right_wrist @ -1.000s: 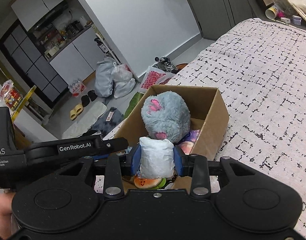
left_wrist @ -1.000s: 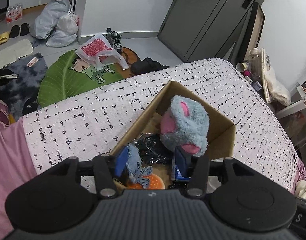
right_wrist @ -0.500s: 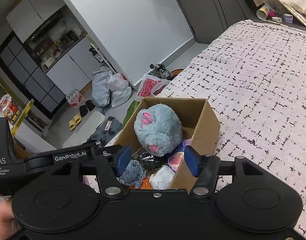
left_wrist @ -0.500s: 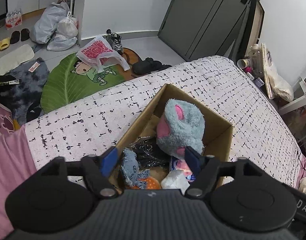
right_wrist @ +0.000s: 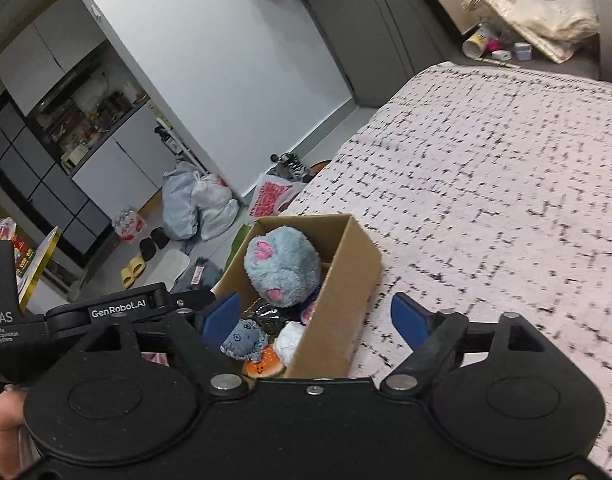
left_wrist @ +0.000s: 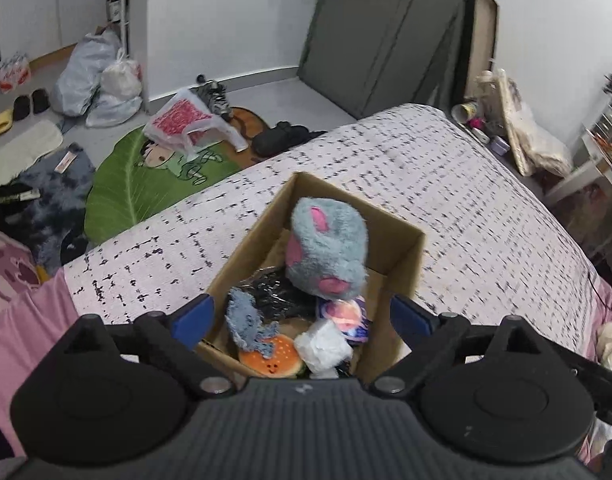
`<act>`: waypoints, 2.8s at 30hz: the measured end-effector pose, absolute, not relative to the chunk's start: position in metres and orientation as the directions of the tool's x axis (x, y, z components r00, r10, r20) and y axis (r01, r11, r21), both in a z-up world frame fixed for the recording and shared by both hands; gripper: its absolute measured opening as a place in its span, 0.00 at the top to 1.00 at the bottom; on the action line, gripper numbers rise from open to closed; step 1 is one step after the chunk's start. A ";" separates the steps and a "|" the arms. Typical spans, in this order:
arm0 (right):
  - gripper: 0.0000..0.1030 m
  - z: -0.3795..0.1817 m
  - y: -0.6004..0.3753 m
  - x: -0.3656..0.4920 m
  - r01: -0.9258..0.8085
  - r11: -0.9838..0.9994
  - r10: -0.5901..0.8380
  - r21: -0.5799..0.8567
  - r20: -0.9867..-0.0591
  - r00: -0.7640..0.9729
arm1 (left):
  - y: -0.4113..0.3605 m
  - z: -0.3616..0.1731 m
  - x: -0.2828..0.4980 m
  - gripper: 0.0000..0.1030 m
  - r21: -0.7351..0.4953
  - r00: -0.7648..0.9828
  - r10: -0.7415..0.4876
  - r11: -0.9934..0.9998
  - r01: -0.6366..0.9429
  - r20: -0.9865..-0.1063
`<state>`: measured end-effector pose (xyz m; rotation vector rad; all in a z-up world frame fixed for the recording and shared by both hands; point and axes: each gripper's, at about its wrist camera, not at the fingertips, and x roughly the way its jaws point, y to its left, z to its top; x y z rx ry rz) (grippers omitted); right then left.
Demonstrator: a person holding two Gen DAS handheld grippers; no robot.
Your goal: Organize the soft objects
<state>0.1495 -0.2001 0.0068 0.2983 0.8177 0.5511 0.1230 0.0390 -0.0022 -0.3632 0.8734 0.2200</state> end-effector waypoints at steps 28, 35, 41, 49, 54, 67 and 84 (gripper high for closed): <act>0.00 0.057 -0.289 0.046 -0.189 0.903 0.405 0.386 -0.619 0.673 | -0.023 0.071 0.046 0.01 -0.186 0.674 -0.049 0.974 -0.132 -0.737; 0.00 0.066 -0.298 0.019 -0.158 0.912 0.377 0.379 -0.620 0.689 | -0.035 0.082 0.023 0.01 -0.181 0.688 -0.060 0.978 -0.104 -0.723; 0.00 0.073 -0.297 0.002 -0.121 0.923 0.340 0.365 -0.629 0.699 | -0.042 0.089 0.006 0.01 -0.165 0.702 -0.061 0.983 -0.082 -0.709; 0.00 0.075 -0.295 -0.016 -0.107 0.920 0.342 0.377 -0.637 0.691 | -0.044 0.098 -0.016 0.01 -0.145 0.709 -0.056 0.987 -0.066 -0.703; 0.00 0.080 -0.290 -0.028 -0.115 0.926 0.332 0.360 -0.628 0.704 | -0.045 0.100 -0.027 0.01 -0.138 0.696 -0.074 0.990 -0.036 -0.714; 0.00 0.079 -0.281 -0.045 -0.155 0.927 0.350 0.342 -0.636 0.688 | -0.046 0.099 -0.047 0.01 -0.042 0.686 -0.018 0.999 -0.019 -0.727; 0.00 0.076 -0.270 -0.048 -0.183 0.938 0.337 0.293 -0.663 0.669 | -0.036 0.095 -0.055 0.01 -0.028 0.679 0.008 0.999 -0.042 -0.734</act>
